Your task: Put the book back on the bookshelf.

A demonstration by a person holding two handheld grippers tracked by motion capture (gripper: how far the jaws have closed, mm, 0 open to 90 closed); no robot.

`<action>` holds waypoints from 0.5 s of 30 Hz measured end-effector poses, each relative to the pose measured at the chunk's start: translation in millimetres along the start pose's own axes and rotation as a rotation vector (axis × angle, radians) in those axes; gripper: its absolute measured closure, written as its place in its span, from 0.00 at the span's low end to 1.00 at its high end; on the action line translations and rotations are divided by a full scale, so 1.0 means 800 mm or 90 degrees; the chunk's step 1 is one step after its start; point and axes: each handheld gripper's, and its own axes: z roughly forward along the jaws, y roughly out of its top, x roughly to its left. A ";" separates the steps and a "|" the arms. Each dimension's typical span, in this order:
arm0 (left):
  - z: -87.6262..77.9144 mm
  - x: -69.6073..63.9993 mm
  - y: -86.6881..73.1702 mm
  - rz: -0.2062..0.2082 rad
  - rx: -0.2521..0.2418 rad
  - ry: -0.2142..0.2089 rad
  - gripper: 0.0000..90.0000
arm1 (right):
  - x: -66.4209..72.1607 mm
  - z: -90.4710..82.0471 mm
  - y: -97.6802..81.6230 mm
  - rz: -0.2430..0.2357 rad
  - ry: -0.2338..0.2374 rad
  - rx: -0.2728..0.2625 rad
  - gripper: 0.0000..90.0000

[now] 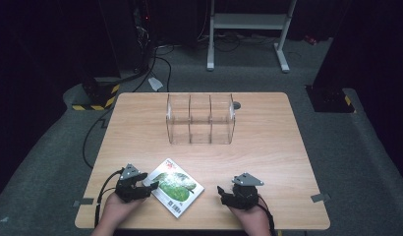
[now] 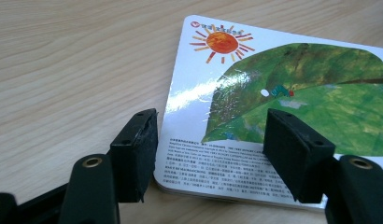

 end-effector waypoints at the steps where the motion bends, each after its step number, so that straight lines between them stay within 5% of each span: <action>1: 0.001 -0.004 0.000 0.002 0.000 -0.006 0.40 | 0.002 0.000 0.000 -0.001 0.001 0.001 0.27; 10: 0.005 -0.019 0.003 0.034 0.009 -0.033 0.41 | 0.015 0.005 -0.004 -0.026 0.020 0.020 0.27; 15: -0.005 -0.016 0.001 0.018 -0.002 -0.039 0.44 | 0.020 0.005 -0.006 -0.030 0.022 0.028 0.27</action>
